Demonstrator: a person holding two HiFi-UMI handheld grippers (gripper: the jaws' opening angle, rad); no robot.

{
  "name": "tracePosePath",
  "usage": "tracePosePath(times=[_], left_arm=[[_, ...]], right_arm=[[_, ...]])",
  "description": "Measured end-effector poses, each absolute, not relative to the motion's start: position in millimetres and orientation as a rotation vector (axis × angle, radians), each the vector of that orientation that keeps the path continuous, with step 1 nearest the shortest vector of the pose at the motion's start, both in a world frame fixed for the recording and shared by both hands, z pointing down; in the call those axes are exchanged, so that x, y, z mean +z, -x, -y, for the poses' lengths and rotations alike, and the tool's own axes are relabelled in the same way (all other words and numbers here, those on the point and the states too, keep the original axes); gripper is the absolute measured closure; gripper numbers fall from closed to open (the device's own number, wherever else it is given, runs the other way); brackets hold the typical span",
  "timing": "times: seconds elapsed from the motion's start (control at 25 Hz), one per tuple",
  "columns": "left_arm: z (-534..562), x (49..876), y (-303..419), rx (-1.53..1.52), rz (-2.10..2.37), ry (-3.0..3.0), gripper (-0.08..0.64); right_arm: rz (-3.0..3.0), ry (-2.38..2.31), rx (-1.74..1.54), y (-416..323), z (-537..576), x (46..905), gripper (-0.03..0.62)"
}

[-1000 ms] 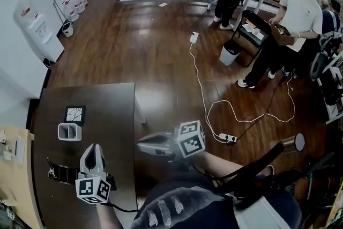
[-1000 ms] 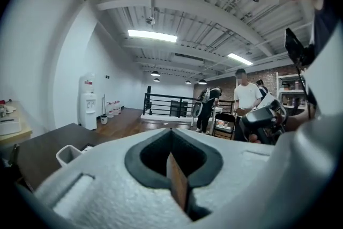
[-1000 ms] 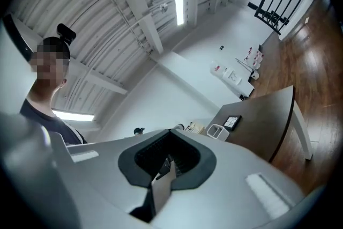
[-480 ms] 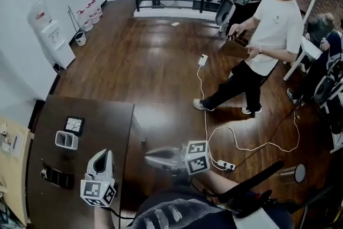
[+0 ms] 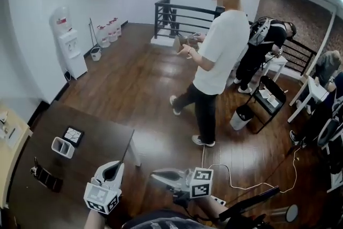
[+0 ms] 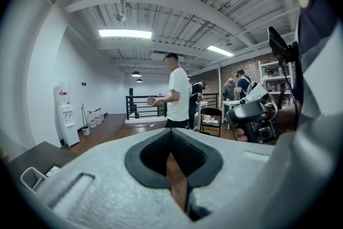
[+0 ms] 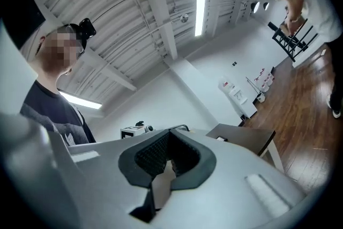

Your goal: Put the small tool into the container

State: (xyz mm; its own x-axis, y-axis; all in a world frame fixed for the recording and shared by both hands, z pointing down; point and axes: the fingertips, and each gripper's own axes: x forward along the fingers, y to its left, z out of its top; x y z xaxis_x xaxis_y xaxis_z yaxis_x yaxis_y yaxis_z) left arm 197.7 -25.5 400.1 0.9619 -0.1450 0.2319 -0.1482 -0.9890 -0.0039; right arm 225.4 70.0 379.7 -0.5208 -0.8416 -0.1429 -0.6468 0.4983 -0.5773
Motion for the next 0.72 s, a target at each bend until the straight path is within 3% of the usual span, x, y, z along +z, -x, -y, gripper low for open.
tracePosePath(times=[0.72], left_arm=[[-13, 428, -301, 0.586, -0.146, -3.207, 0.561]], right_arm=[[-1.877, 1.403, -0.736, -337, -120, 426, 0.592]])
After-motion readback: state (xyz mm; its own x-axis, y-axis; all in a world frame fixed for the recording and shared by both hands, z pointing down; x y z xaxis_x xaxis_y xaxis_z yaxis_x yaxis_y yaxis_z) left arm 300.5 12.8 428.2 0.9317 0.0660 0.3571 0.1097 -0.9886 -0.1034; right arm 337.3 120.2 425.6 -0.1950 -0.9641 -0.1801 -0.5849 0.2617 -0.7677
